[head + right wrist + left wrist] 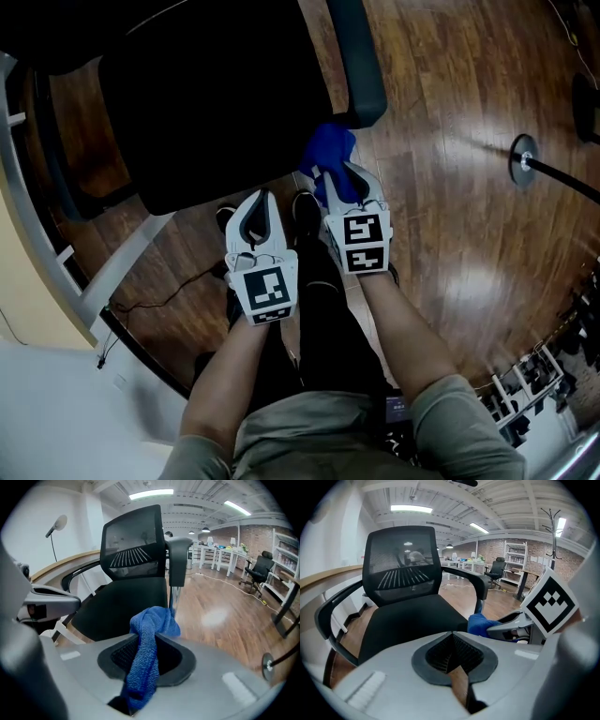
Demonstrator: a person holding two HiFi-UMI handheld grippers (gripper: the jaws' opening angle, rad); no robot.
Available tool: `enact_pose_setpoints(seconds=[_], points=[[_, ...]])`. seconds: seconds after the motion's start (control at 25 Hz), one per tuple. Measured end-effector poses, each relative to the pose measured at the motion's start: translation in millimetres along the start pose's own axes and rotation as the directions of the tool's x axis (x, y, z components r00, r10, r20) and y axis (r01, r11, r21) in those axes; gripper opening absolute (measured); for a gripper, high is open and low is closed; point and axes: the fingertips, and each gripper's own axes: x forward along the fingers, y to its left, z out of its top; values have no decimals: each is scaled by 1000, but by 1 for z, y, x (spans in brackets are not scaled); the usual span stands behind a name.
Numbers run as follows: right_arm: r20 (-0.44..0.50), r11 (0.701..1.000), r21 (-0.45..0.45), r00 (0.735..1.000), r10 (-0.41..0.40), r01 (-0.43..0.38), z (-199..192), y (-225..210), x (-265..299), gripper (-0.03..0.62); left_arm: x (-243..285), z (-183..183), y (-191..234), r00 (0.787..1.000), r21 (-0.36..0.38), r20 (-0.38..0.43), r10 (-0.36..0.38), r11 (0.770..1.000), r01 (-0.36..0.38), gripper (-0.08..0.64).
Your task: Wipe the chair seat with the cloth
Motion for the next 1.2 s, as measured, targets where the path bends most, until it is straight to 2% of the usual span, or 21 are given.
enact_pose_setpoints(seconds=[0.28,0.44,0.6,0.76,0.96,1.08,1.2], points=[[-50,1000,-6,999,17,-17,-25,-14,17,84,21,-9,-23,999,-13,-20,-30,999,30,5],[-62,1000,-16,998,-4,3,-30,-12,19,84,20,-12,-16,999,-44,-10,-51,998,50,5],[-49,998,-55,999,-14,11,-17,3,7,84,-1,-12,5,1000,-83,7,-26,996,27,6],[9,996,-90,1000,-4,5,20,33,-21,84,-35,4,34,999,-103,50,7,995,-2,6],[101,980,-190,992,77,-56,87,104,-74,86,-99,35,83,991,-157,108,82,985,-64,6],[156,959,-261,975,157,-113,130,161,-106,86,-147,58,117,979,-199,153,137,974,-106,5],[206,921,-348,944,258,-175,173,225,-132,86,-194,80,153,960,-228,204,194,963,-146,6]])
